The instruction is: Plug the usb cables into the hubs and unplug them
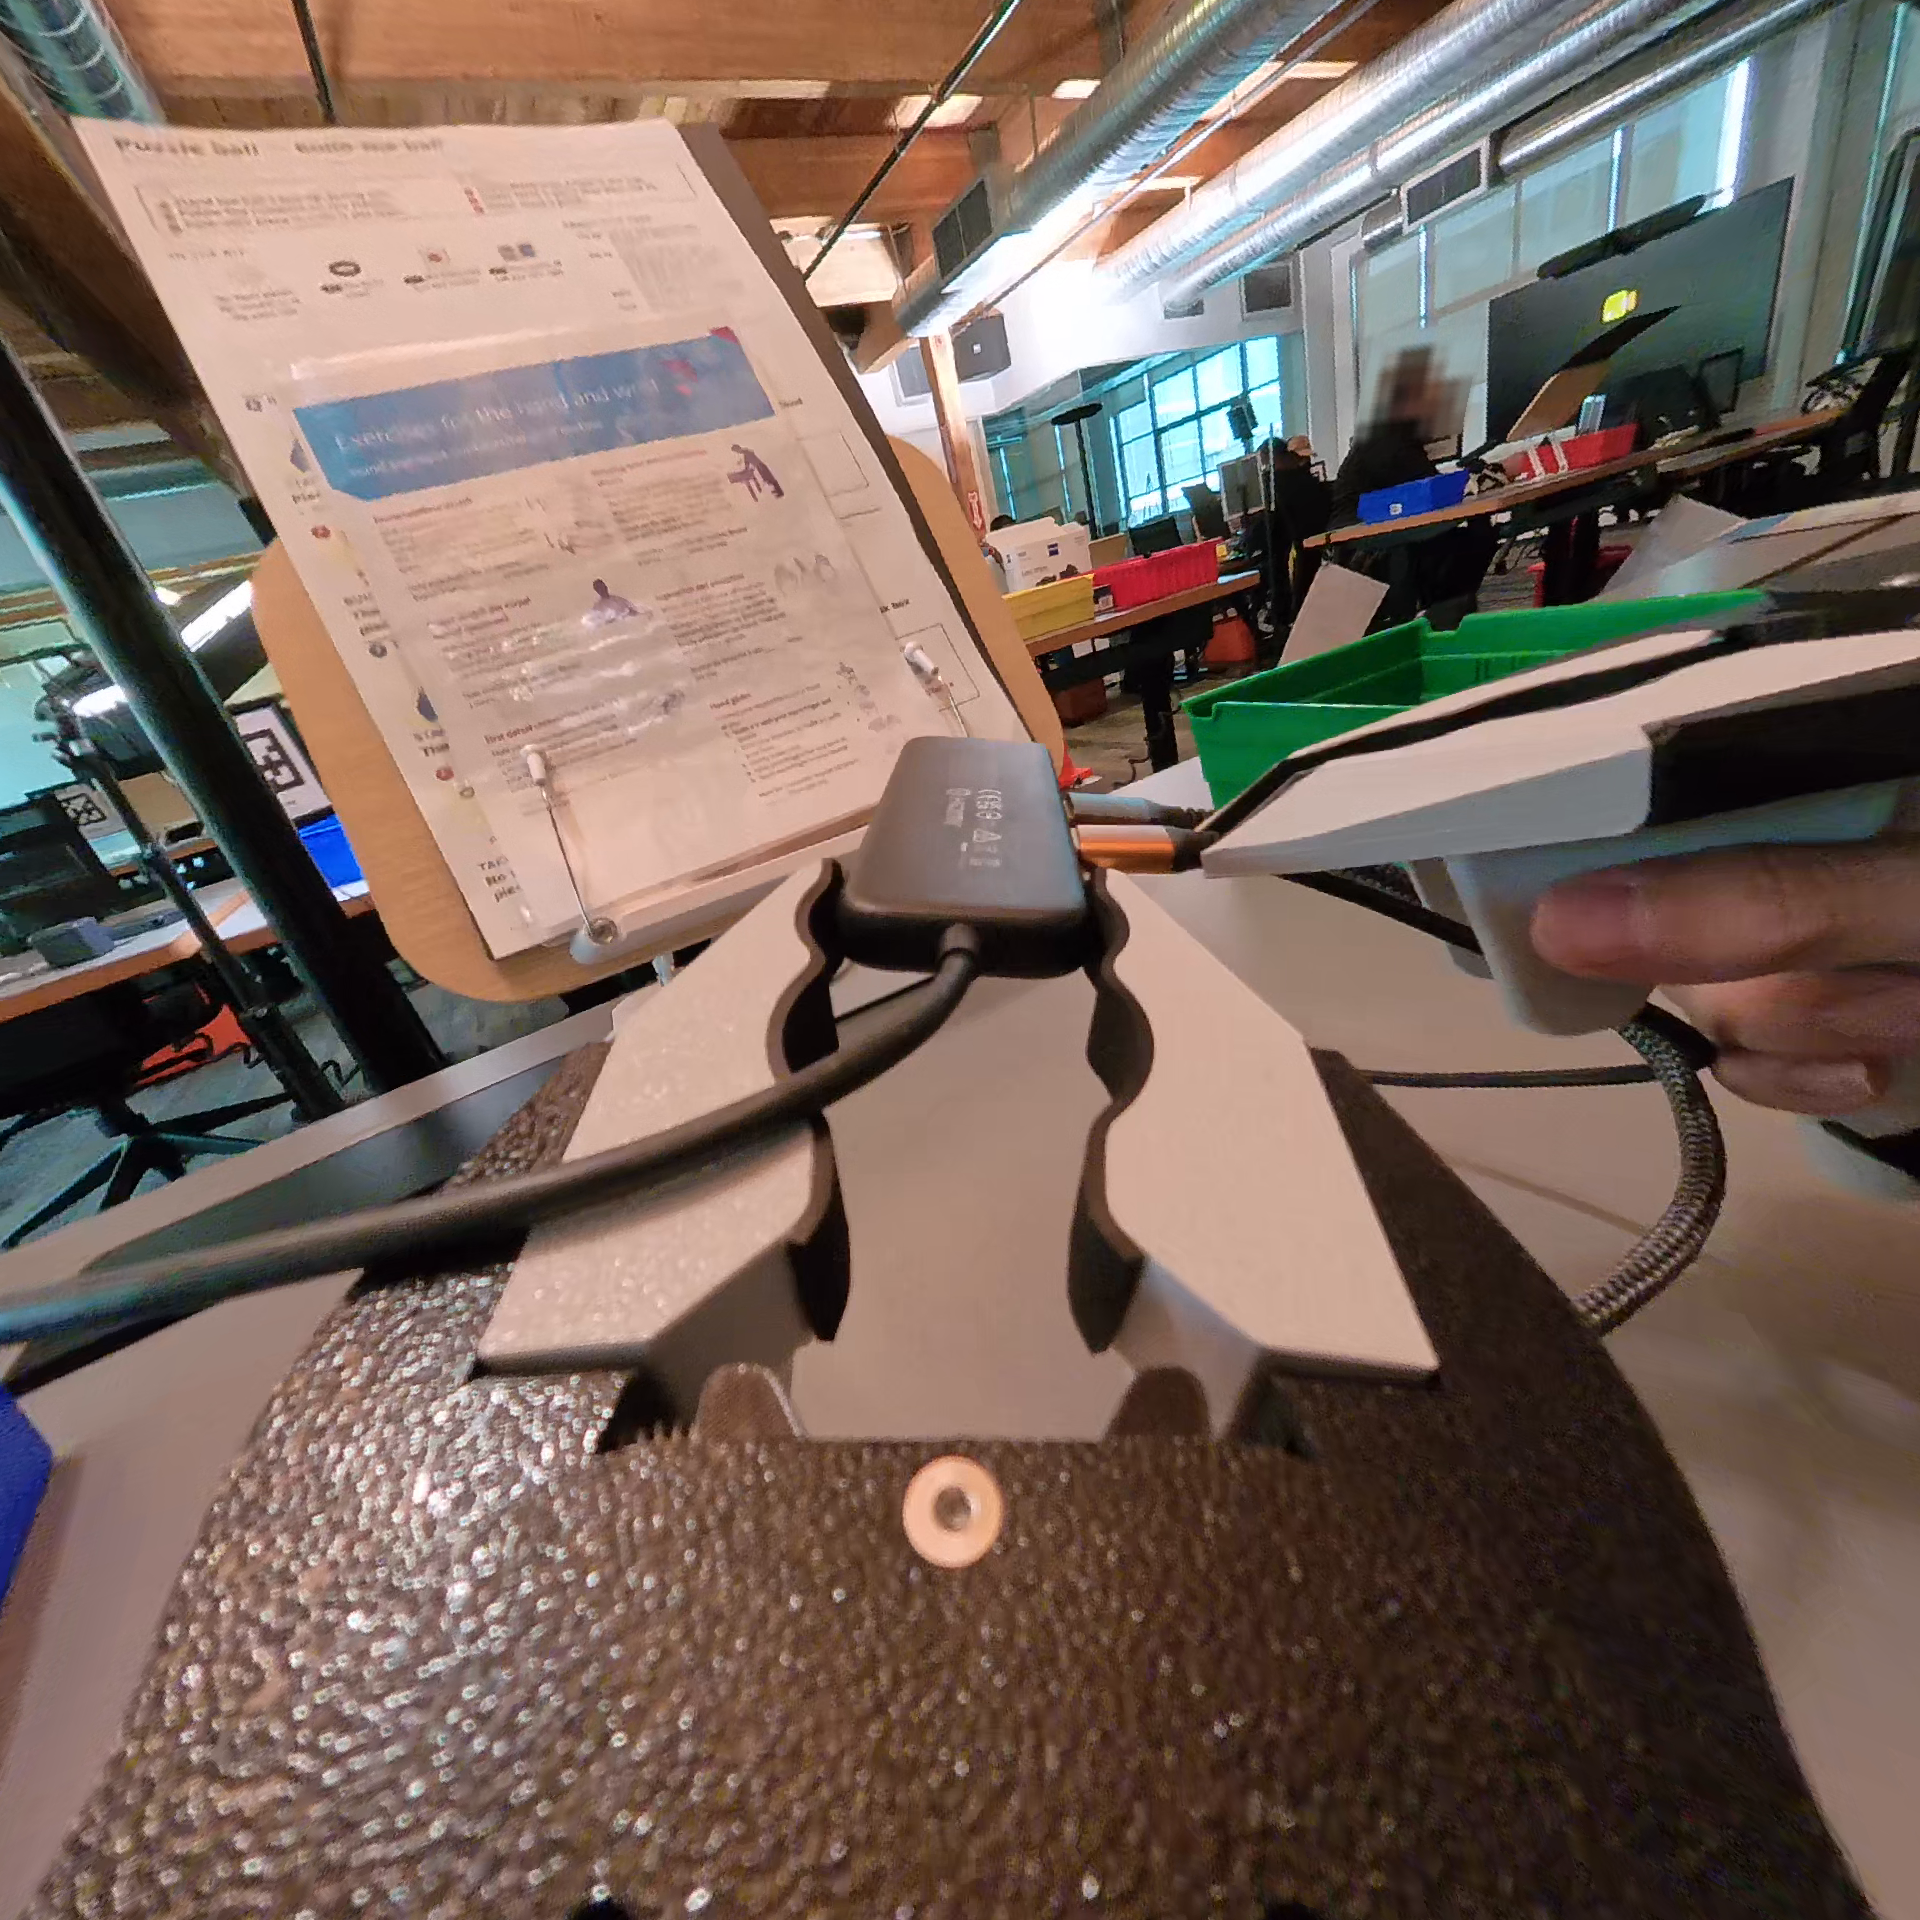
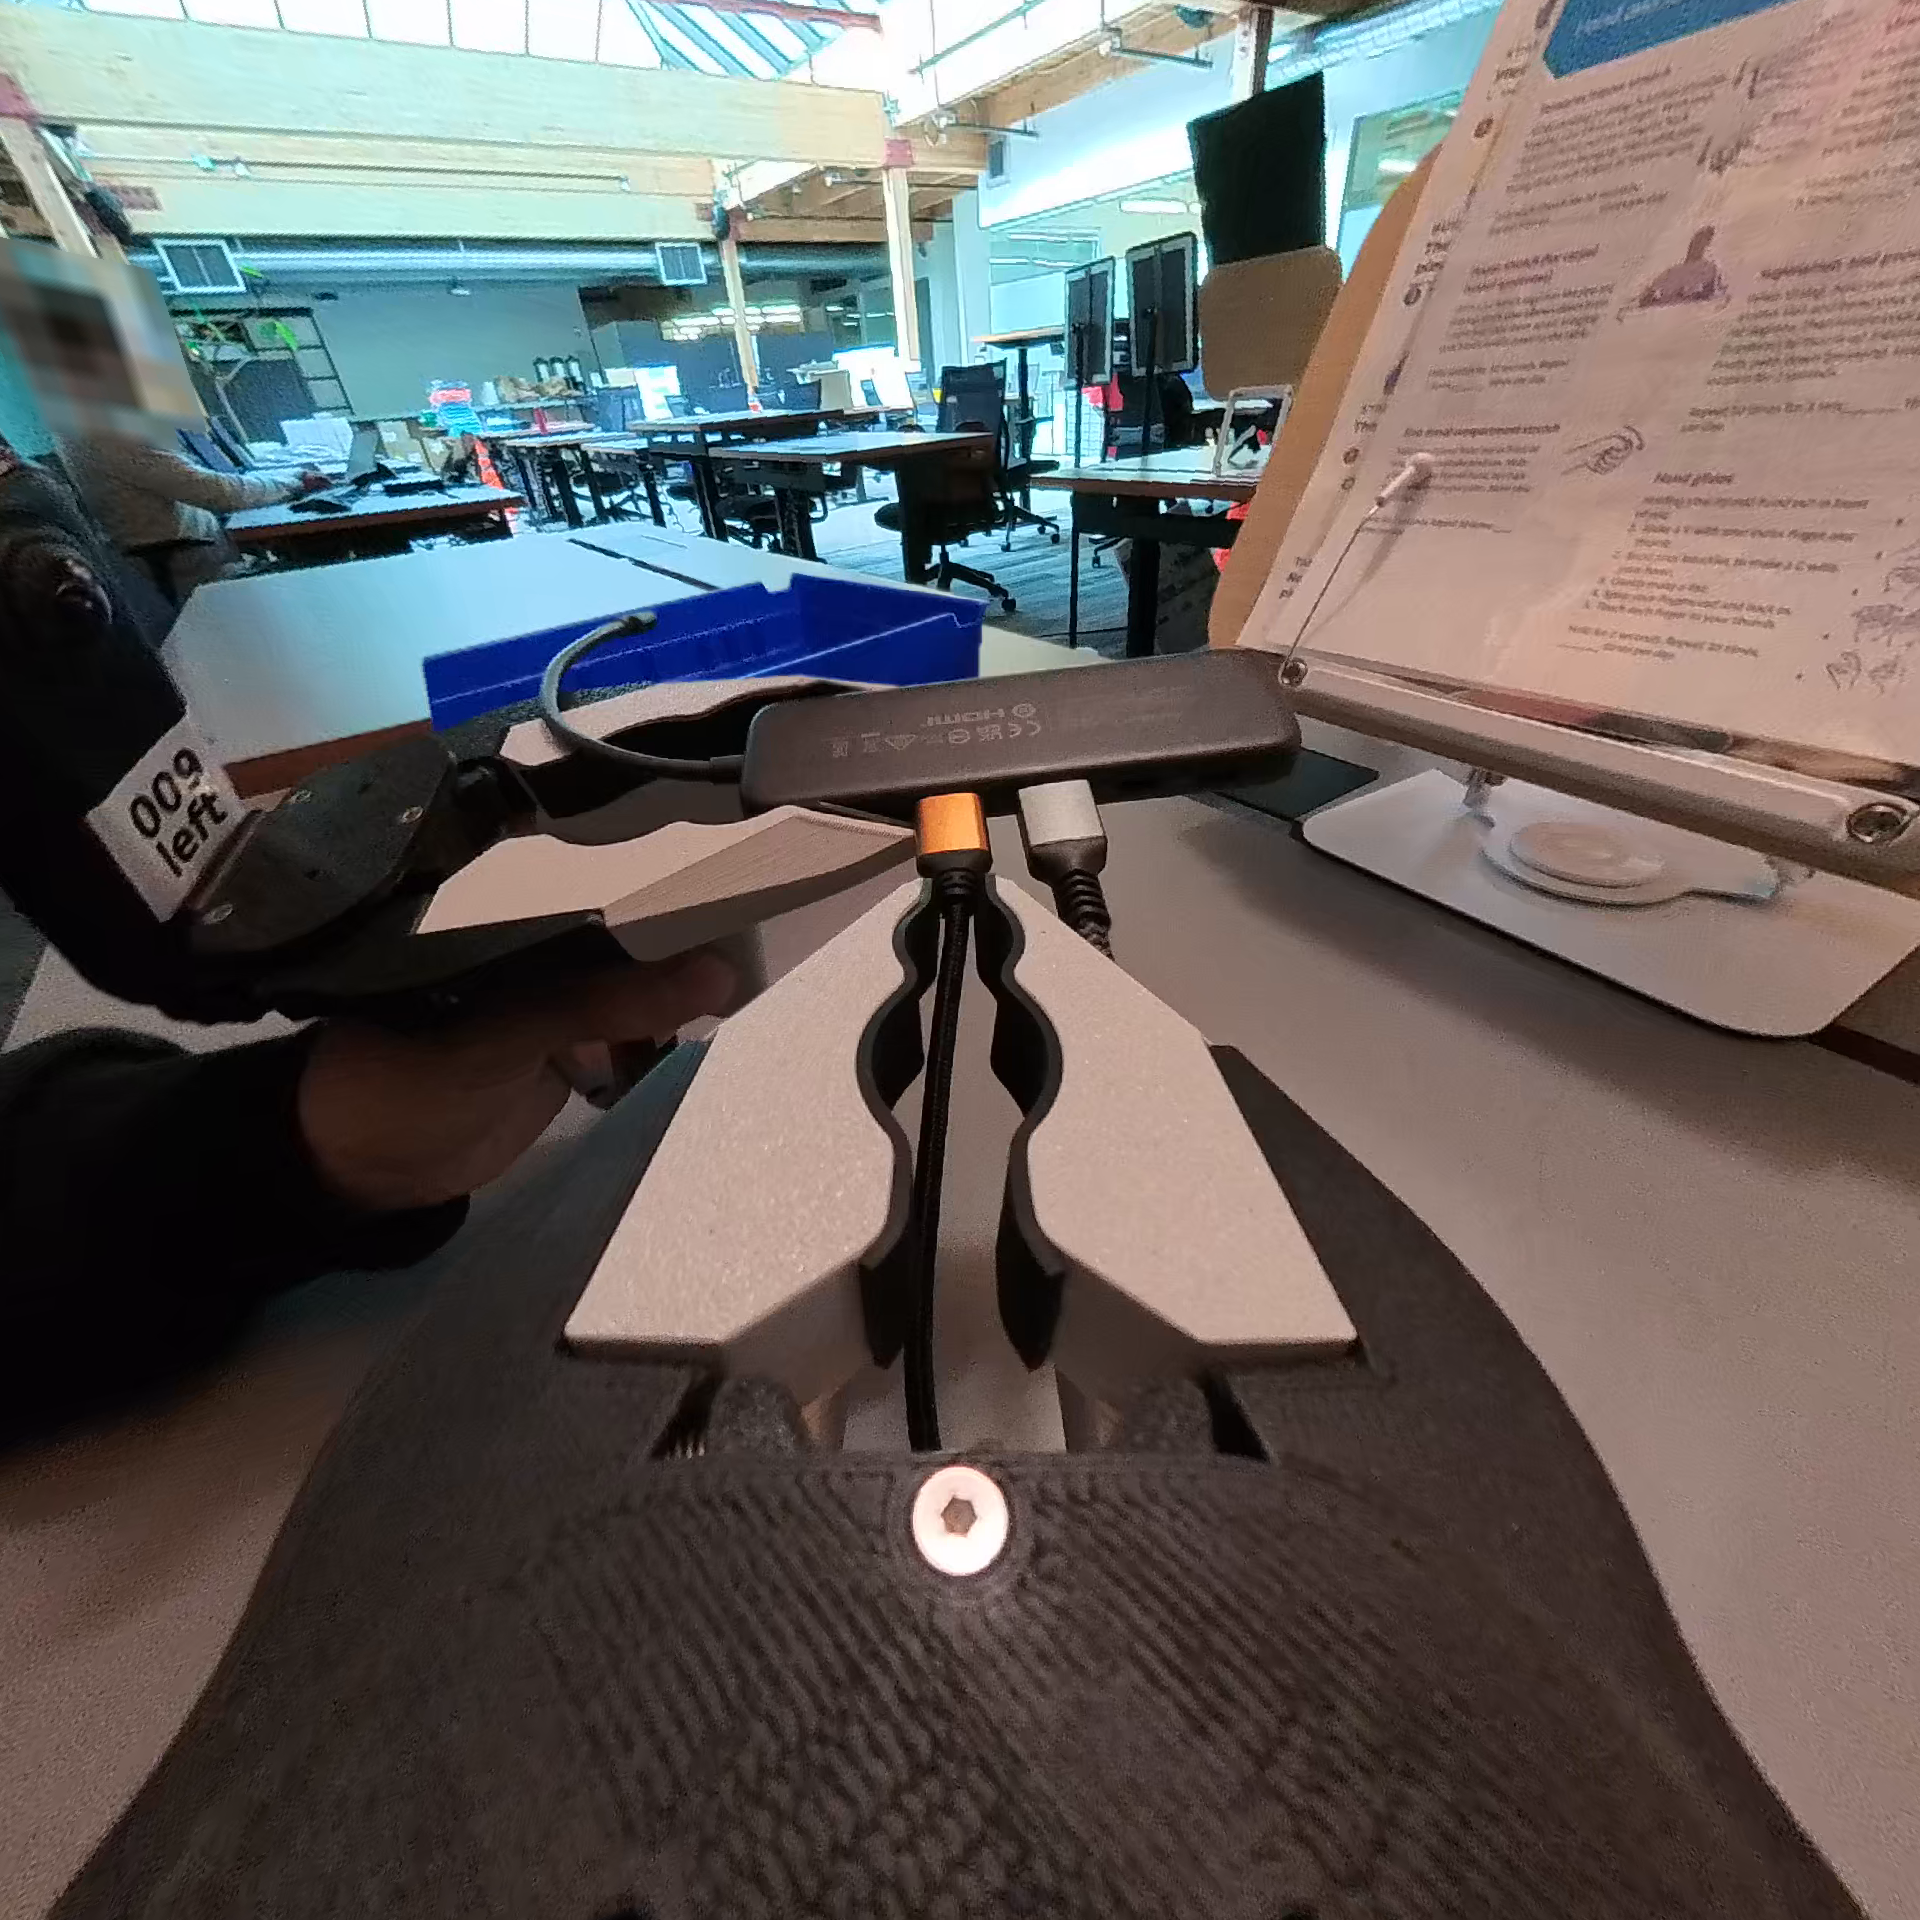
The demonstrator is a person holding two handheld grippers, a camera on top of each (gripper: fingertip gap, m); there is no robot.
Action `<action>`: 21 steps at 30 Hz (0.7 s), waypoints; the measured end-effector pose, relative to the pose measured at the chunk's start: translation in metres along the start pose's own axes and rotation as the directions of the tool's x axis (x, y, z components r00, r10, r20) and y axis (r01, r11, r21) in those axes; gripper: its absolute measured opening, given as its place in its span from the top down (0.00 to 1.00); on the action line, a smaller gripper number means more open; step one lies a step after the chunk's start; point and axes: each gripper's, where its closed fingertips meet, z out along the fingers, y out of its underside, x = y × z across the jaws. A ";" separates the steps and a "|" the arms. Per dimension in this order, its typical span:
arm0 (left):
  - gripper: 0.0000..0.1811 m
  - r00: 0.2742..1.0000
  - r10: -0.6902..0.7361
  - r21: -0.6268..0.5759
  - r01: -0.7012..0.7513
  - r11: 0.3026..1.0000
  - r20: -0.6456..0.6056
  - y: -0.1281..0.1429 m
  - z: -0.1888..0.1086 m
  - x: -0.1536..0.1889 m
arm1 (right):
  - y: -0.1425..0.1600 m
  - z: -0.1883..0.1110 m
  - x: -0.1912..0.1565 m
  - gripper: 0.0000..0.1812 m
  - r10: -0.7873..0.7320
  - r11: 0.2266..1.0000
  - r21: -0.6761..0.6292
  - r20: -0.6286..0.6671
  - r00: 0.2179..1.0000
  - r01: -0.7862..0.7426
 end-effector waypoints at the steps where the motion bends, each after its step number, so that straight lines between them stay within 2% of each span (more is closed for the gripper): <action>1: 0.75 1.000 0.015 0.002 -0.015 1.000 -0.004 -0.002 -0.001 0.000 | -0.001 -0.001 -0.001 0.97 -0.015 1.000 -0.004 0.007 1.000 0.015; 7: 0.75 0.994 0.104 -0.038 -0.103 0.994 0.030 -0.001 -0.002 0.001 | 0.002 -0.004 -0.003 0.97 -0.075 0.995 -0.066 0.019 0.997 0.076; 8: 0.75 0.988 0.106 -0.049 -0.101 0.994 0.110 0.000 -0.003 -0.013 | 0.004 -0.005 -0.003 0.97 -0.097 0.991 -0.091 0.012 0.995 0.098; 9: 0.75 0.967 0.092 -0.068 -0.078 0.995 0.238 0.002 -0.009 -0.043 | 0.007 -0.010 0.002 0.97 -0.135 0.983 -0.129 -0.008 0.991 0.133; 10: 0.75 0.961 0.024 -0.067 -0.005 0.998 0.276 0.005 -0.014 -0.065 | 0.006 -0.017 0.013 0.97 -0.156 0.979 -0.139 -0.054 0.986 0.148; 11: 0.76 0.967 -0.040 -0.035 0.051 0.998 0.253 0.002 -0.018 -0.074 | 0.000 -0.026 0.020 0.97 -0.121 0.988 -0.109 -0.069 0.990 0.113; 13: 0.75 0.981 -0.011 0.001 0.011 1.000 0.196 -0.004 -0.021 -0.063 | -0.025 -0.042 0.010 0.97 -0.051 0.999 0.001 0.050 0.997 0.051; 17: 0.76 0.989 0.003 0.022 -0.007 1.000 0.150 -0.010 -0.016 -0.045 | -0.097 -0.100 0.024 0.97 -0.185 0.969 0.155 -0.052 0.981 0.191; 19: 0.76 0.993 -0.019 0.040 0.014 0.999 0.117 -0.010 -0.017 -0.041 | -0.126 -0.146 0.049 0.97 -0.173 0.940 0.259 -0.197 0.965 0.221; 21: 0.75 0.993 -0.027 0.029 0.024 0.999 0.114 -0.007 -0.017 -0.042 | -0.140 -0.193 0.080 0.97 -0.146 0.909 0.319 -0.362 0.921 0.269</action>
